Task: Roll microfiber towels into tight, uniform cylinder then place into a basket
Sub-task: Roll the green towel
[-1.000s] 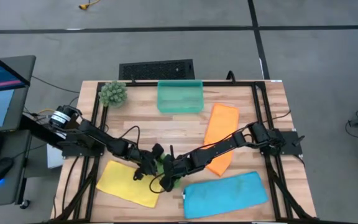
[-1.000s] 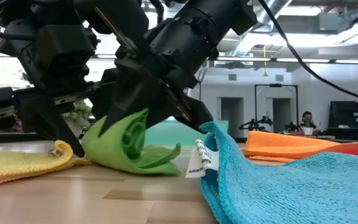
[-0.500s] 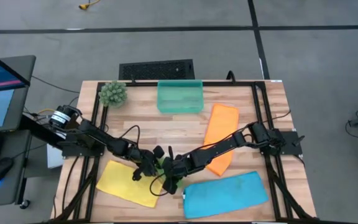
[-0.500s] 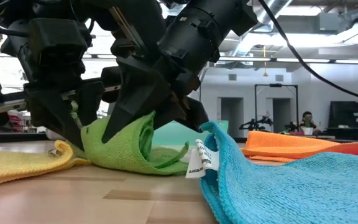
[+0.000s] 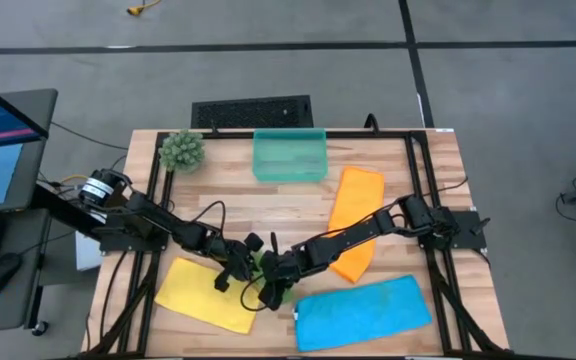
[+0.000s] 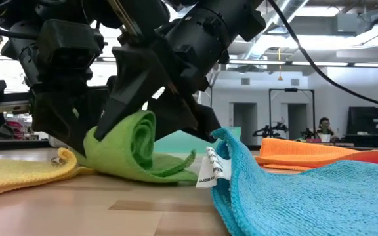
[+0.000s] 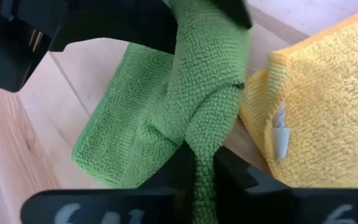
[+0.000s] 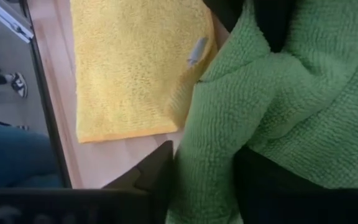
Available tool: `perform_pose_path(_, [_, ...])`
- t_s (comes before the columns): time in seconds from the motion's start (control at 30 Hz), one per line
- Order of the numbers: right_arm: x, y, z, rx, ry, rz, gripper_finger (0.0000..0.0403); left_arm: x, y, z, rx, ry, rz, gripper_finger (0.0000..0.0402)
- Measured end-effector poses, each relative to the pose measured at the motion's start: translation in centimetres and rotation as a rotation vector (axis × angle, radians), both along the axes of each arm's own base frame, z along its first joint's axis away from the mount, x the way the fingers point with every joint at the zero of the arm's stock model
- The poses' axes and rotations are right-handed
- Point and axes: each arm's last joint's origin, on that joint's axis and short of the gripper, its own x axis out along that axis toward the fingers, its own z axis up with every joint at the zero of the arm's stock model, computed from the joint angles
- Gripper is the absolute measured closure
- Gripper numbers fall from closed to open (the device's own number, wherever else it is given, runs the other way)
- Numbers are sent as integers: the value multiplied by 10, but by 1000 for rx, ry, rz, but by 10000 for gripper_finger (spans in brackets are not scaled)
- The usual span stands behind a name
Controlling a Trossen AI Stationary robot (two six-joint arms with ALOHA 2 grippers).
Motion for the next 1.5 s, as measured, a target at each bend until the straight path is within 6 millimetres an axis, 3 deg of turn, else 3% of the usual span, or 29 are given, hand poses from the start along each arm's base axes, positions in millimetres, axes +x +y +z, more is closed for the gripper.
perform_pose_path(0.2, [-2, -1, 7, -8, -4, 6, 202, -2, 1, -2, 14, 33, 11, 382])
perform_pose_path(0.47, [-23, -5, 59, -193, -46, -12, 201, -1, 12, -3, -5, 65, 103, 376])
perform_pose_path(0.6, [-36, -2, 74, -244, -31, 29, 204, 1, 20, -3, -78, 93, 205, 375])
perform_pose_path(0.83, [-49, -2, 71, -315, 76, 102, 202, 2, 28, -4, -235, 158, 359, 375])
perform_pose_path(1.07, [-42, -15, 73, -343, 37, 120, 211, 5, 35, -3, -348, 211, 422, 375])
perform_pose_path(1.27, [-29, -21, 79, -389, -114, 194, 224, 17, 36, 8, -285, 188, 362, 374])
perform_pose_path(1.5, [-26, -27, 80, -402, -131, 195, 234, 30, 35, 25, -196, 163, 289, 374])
